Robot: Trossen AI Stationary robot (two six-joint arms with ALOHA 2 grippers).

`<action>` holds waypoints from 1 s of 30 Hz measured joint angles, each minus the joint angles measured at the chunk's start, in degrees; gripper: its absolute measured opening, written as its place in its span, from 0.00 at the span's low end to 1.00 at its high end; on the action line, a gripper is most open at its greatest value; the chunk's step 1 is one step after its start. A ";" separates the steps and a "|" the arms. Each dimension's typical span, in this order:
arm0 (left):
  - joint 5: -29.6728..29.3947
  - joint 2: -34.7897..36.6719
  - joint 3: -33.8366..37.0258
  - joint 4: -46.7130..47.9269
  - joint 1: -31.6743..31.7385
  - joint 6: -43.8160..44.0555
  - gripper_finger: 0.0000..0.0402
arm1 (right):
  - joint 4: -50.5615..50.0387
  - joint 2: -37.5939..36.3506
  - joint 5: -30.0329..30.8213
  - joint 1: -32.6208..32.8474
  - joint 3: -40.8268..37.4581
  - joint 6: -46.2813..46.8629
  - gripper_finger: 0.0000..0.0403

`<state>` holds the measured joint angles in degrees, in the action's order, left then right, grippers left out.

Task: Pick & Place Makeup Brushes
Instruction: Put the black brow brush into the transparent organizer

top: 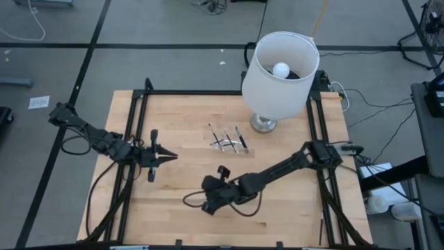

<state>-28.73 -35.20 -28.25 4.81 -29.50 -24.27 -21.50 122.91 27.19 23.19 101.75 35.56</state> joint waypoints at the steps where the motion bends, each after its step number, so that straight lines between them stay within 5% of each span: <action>1: 0.02 0.00 0.00 0.55 0.00 0.44 0.10 | 0.18 0.74 -0.87 -0.19 0.00 1.21 0.08; 12: 0.22 -0.03 0.00 5.20 0.00 5.89 0.10 | 1.70 5.81 -6.40 -1.01 -0.02 11.43 0.53; 19: 0.24 -0.04 0.00 5.25 0.00 6.47 0.10 | -7.10 5.75 -1.89 -0.22 -0.04 21.29 0.55; 30: 0.31 -0.04 0.00 5.05 0.00 5.27 0.10 | -6.59 5.80 -1.94 -0.09 -0.02 24.00 0.52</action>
<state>-28.42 -35.24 -28.25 9.86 -29.50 -19.00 -28.09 128.71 25.25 23.10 101.73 59.56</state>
